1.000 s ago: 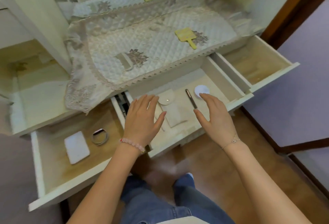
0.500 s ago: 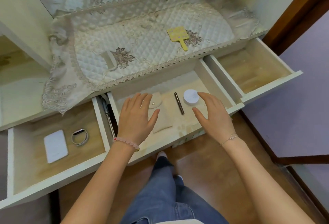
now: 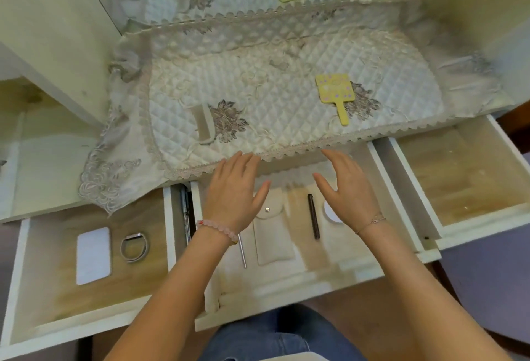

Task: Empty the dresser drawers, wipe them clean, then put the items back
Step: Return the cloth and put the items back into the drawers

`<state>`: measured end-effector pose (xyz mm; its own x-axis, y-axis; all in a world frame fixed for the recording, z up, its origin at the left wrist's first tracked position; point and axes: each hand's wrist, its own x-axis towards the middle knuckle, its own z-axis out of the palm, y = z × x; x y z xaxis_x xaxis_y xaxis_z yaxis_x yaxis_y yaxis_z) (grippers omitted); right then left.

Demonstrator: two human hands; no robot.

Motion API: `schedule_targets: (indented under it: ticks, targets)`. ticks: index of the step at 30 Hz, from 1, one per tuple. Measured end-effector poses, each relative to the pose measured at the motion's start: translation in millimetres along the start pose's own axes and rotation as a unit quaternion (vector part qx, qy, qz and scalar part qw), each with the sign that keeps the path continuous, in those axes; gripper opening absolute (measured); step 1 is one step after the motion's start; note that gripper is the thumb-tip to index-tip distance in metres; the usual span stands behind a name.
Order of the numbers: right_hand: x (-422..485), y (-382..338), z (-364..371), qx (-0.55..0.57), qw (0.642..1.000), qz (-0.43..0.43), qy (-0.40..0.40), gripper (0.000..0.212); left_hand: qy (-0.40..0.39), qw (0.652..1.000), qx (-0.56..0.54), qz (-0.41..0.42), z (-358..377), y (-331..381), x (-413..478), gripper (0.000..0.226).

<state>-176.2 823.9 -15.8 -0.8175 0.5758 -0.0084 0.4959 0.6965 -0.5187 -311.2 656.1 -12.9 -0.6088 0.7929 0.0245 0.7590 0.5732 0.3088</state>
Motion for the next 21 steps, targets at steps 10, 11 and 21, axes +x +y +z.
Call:
schedule_targets:
  ticks: [10,11,21]
  targets:
    - [56,24,3,0.030,0.999,-0.013,-0.028,0.046,0.023,0.999,-0.012,-0.047,9,-3,47,0.045]
    - [61,28,3,0.030,0.999,-0.013,-0.031,0.046,0.024,0.998,-0.006,-0.050,12,-2,51,0.044]
    - [125,85,-20,0.022,0.999,-0.005,-0.023,0.045,0.022,0.996,0.035,-0.081,33,15,87,0.044]
